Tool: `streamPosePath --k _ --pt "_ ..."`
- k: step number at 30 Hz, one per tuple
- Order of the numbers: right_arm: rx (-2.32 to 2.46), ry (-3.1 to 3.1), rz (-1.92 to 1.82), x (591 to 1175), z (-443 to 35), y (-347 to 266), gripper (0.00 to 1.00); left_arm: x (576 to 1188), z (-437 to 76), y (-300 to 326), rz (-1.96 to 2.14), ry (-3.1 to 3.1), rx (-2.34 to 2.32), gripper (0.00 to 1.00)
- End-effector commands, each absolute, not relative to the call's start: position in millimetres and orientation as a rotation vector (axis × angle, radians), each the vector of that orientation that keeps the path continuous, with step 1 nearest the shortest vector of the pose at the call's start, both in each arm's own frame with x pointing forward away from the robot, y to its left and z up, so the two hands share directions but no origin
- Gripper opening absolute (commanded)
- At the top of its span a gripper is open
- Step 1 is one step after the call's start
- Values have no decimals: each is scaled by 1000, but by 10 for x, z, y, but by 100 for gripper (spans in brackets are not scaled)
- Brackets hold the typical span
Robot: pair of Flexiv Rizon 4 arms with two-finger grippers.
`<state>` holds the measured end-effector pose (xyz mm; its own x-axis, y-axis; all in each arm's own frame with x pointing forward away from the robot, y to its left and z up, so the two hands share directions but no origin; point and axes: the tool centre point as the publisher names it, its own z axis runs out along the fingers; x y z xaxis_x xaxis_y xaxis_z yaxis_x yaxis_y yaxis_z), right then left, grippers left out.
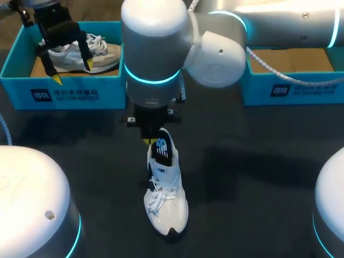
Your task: Take the shoe out of the shoebox, open the shoe tongue, remove and reinsert the insole, then place the shoe into the shoebox
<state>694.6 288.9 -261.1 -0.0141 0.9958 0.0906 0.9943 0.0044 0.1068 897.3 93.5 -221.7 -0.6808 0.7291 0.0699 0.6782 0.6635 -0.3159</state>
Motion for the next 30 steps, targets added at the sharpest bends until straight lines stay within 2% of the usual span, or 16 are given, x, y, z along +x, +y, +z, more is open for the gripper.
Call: streamPosePath --k 1,30 --pt "2215 2096 204 6879 -2654 3017 0 8975 -2213 939 391 -2687 -1150 100" --pt "2174 2060 279 6992 -2869 2832 0 9094 -2107 982 413 -2717 -1189 100"
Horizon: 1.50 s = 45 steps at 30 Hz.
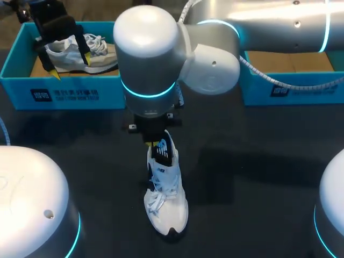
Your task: Take the shoe out of the shoebox, open the shoe tongue, remove and reinsert the insole, then place the shoe into the shoebox
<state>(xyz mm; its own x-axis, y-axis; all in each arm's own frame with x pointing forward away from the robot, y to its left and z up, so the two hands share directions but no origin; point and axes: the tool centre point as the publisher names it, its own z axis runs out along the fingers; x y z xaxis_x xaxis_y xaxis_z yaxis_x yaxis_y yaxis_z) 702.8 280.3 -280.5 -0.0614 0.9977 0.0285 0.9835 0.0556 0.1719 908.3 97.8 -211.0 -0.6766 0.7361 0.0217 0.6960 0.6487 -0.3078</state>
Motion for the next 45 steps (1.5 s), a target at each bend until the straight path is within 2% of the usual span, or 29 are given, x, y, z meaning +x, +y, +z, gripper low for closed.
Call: streamPosePath --k 1,19,28,45 --pt "2167 2059 286 6998 -2886 2828 0 9094 -2107 982 413 -2717 -1189 100" --pt "2115 2079 277 7036 -2970 2817 0 9094 -2107 982 413 -2717 -1189 100" --pt "2003 2035 164 7145 -3096 2775 0 9094 -2107 982 413 -2717 -1189 100" --pt "1898 1997 166 7451 -3082 2587 0 9094 -2107 982 413 -2717 -1189 100"
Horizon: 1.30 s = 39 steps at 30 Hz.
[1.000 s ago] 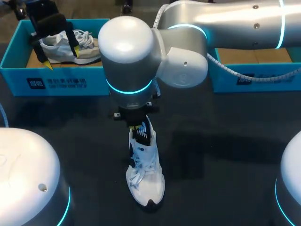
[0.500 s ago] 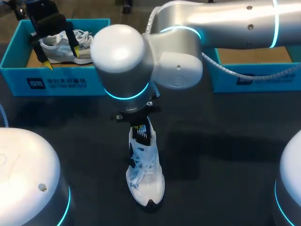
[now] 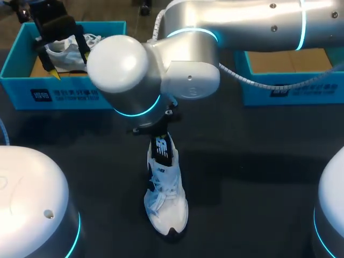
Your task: Take the shoe out of the shoebox, open the shoe tongue, remove and reinsert the insole, then place the shoe into the shoebox
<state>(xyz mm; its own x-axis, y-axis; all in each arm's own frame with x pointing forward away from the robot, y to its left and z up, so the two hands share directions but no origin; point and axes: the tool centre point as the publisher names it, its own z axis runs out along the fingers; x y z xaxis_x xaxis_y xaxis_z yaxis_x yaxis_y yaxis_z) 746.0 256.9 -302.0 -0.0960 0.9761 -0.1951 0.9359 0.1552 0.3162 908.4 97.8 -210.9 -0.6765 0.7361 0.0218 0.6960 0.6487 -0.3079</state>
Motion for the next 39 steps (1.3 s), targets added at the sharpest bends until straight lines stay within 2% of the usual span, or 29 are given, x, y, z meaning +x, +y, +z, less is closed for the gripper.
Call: streamPosePath --k 1,14,39 --pt "1894 2001 181 7467 -3107 2565 0 9094 -2107 982 413 -2717 -1189 100" --pt "1895 2059 255 7606 -3436 2481 0 9094 -2107 982 413 -2717 -1189 100" --pt "1967 2172 259 7423 -4061 2605 0 9094 -2107 982 413 -2717 -1189 100"
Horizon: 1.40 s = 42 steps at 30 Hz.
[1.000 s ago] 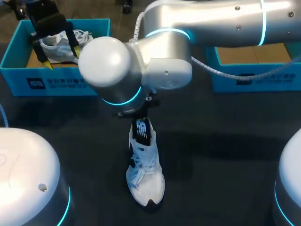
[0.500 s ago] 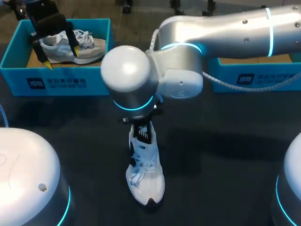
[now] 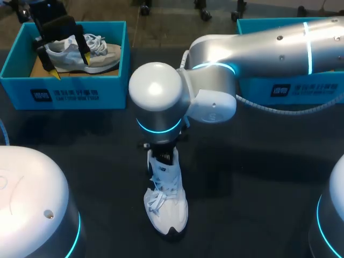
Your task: Take the shoe out of the shoebox, open the shoe tongue, remove and reinsert the insole, then place the shoe into the shoebox
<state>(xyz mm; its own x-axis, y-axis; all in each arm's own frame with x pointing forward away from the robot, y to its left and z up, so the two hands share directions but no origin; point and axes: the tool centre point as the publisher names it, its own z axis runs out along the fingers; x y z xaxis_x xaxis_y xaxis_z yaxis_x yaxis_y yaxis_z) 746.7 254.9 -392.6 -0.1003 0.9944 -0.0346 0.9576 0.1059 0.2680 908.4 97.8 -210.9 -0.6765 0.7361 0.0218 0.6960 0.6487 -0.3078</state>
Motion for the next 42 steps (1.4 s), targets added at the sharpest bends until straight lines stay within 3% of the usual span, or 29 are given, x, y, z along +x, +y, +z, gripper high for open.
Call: streamPosePath --k 1,18,28,42 --pt "1974 2175 255 7393 -4070 2618 0 9094 -2107 982 413 -2717 -1189 100" --pt "2005 2151 143 7035 -3931 2701 0 9094 -2107 982 413 -2717 -1189 100" --pt "1833 2052 159 7296 -3478 2620 0 9094 -2107 982 413 -2717 -1189 100" --pt "1755 2010 242 7622 -3469 2574 0 9094 -2107 982 413 -2717 -1189 100"
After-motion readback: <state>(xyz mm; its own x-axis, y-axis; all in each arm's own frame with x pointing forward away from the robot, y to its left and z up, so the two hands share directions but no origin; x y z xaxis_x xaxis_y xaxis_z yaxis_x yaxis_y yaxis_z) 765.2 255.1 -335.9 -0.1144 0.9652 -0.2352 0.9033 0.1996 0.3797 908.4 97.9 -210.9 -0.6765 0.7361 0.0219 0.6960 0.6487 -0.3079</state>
